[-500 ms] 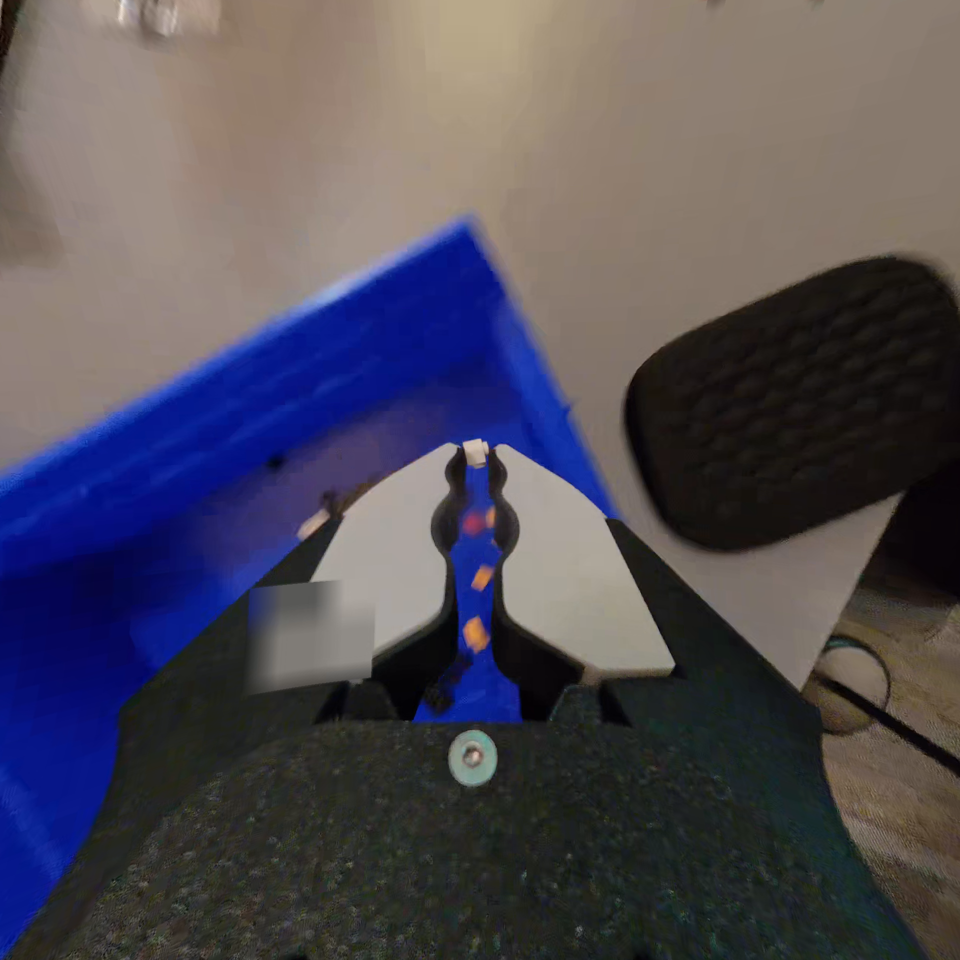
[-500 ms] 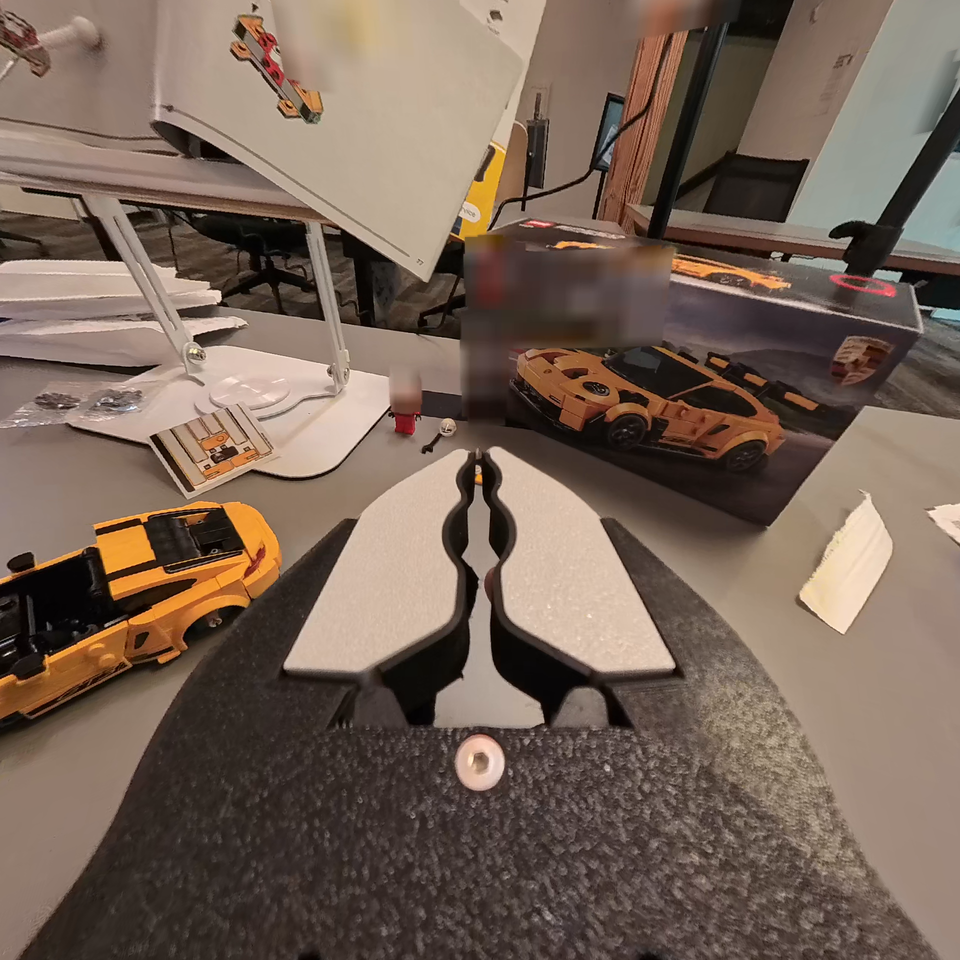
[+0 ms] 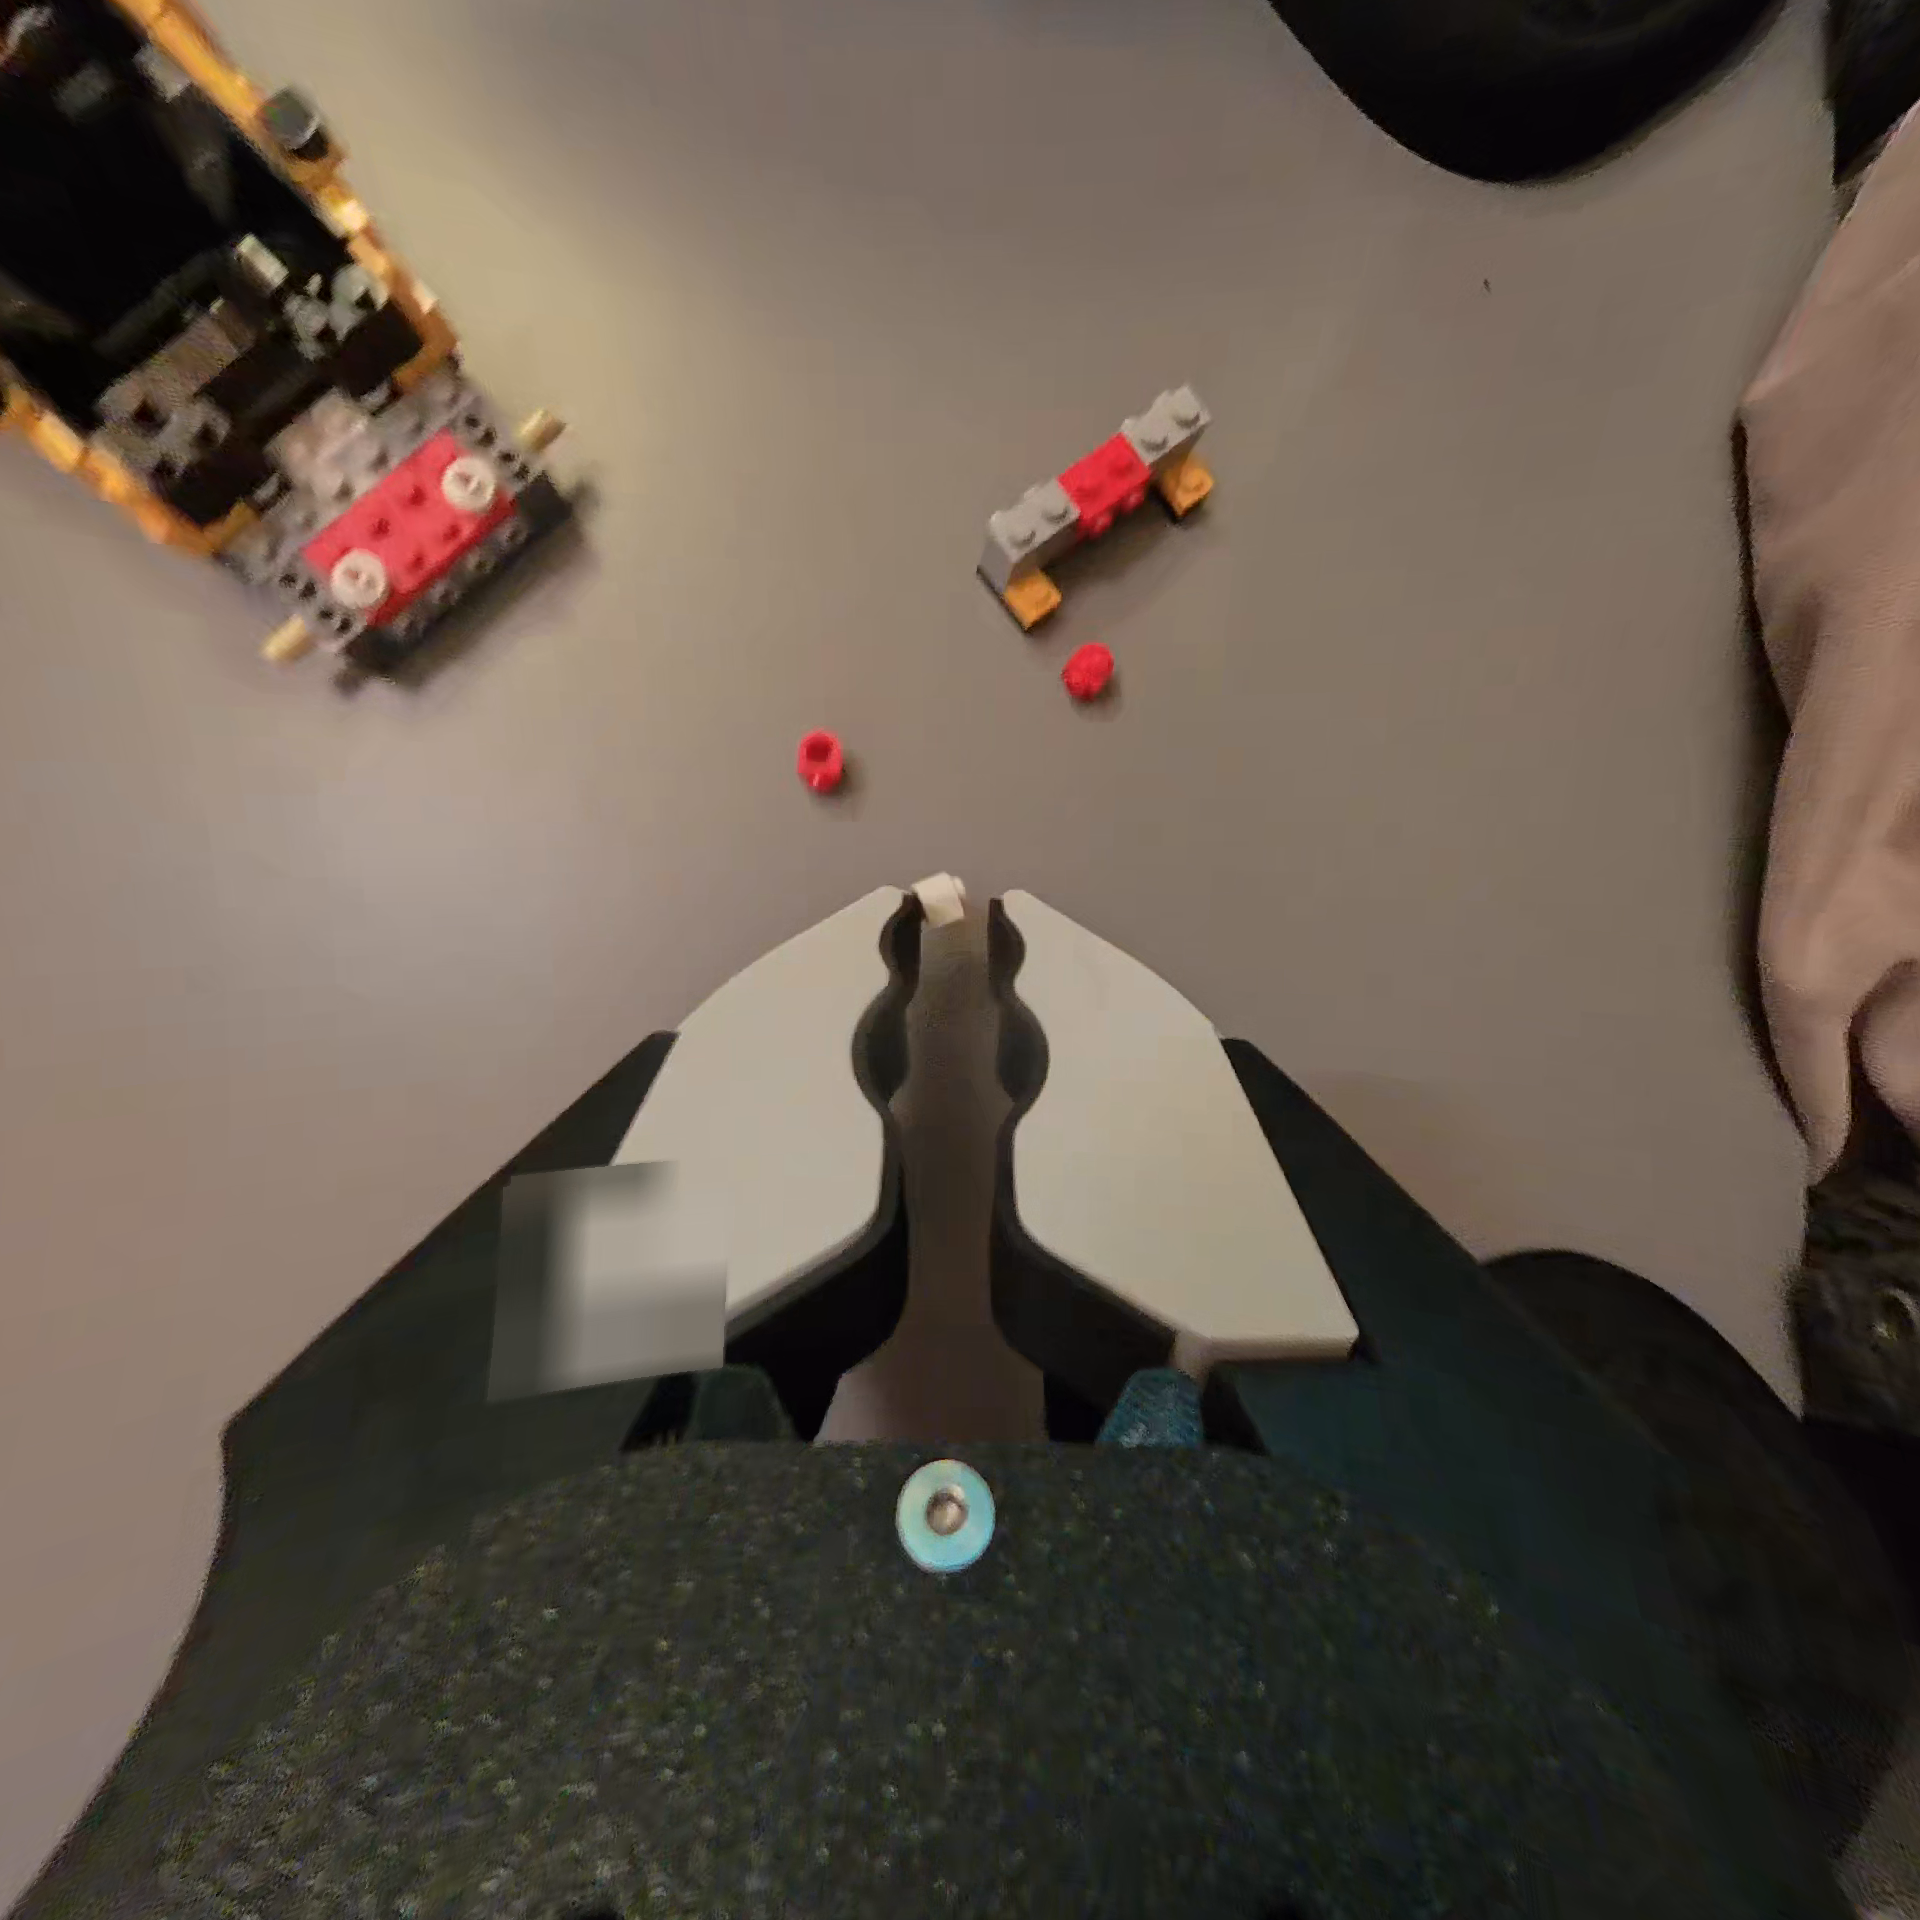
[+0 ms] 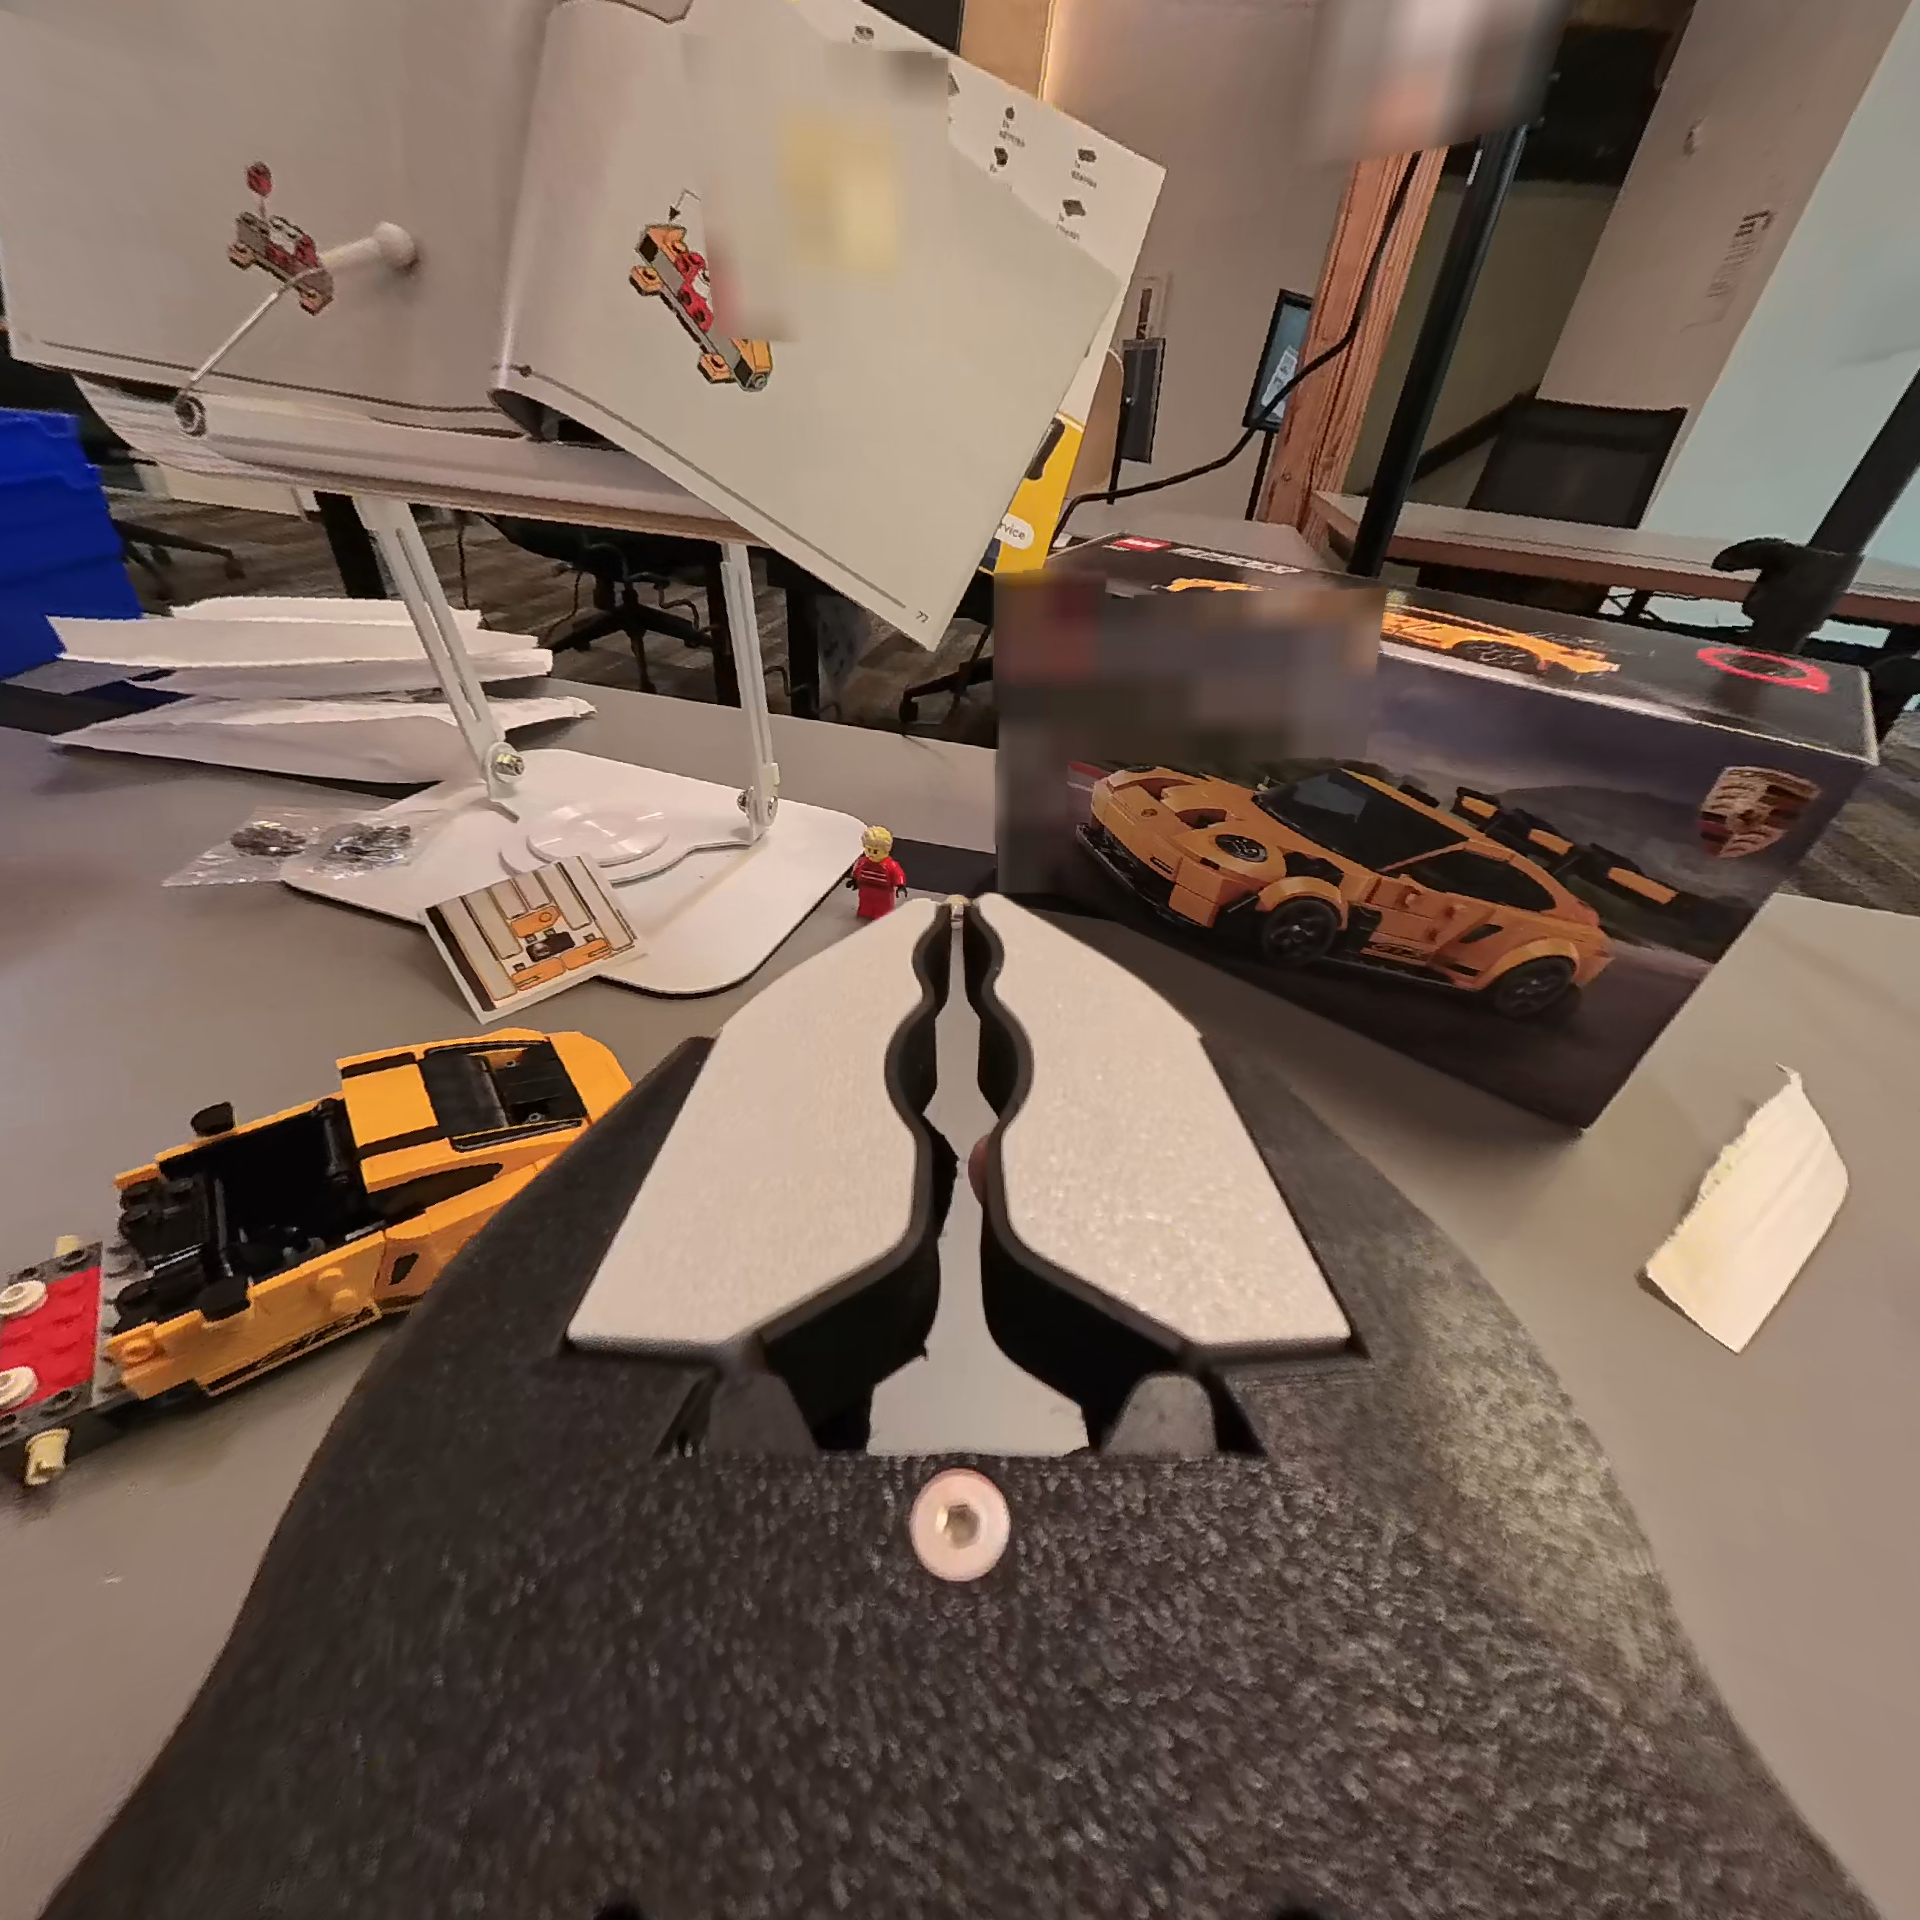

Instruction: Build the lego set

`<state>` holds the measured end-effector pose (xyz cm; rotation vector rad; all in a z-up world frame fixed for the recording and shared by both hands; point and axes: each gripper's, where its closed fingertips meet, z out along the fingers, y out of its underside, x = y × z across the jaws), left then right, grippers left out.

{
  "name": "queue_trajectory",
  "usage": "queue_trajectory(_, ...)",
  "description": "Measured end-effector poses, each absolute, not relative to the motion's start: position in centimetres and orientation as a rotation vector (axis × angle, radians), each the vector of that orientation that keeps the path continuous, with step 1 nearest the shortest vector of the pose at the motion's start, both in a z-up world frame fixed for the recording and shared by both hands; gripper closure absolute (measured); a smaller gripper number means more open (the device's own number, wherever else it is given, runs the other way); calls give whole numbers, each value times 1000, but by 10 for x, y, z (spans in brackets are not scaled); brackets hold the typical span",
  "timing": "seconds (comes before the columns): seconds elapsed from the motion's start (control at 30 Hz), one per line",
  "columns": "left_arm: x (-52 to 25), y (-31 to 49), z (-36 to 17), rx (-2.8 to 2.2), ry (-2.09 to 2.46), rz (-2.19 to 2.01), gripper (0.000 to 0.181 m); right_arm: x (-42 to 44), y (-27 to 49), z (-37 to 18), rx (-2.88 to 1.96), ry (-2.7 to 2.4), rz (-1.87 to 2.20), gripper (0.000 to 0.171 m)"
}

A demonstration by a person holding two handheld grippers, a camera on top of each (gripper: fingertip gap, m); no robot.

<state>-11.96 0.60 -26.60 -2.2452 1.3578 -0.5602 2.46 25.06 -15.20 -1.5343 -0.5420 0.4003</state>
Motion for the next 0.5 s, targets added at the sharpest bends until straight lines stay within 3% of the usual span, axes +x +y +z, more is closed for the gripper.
queue_trajectory(0.27,-117,14,-268,-2212,1375,-481,162,22,249,-153,-1544,-546,437,169)
queue_trajectory(0.5,-216,10,-189,-2216,1073,-204,169,26,252,-153,-1554,-518,442,169)
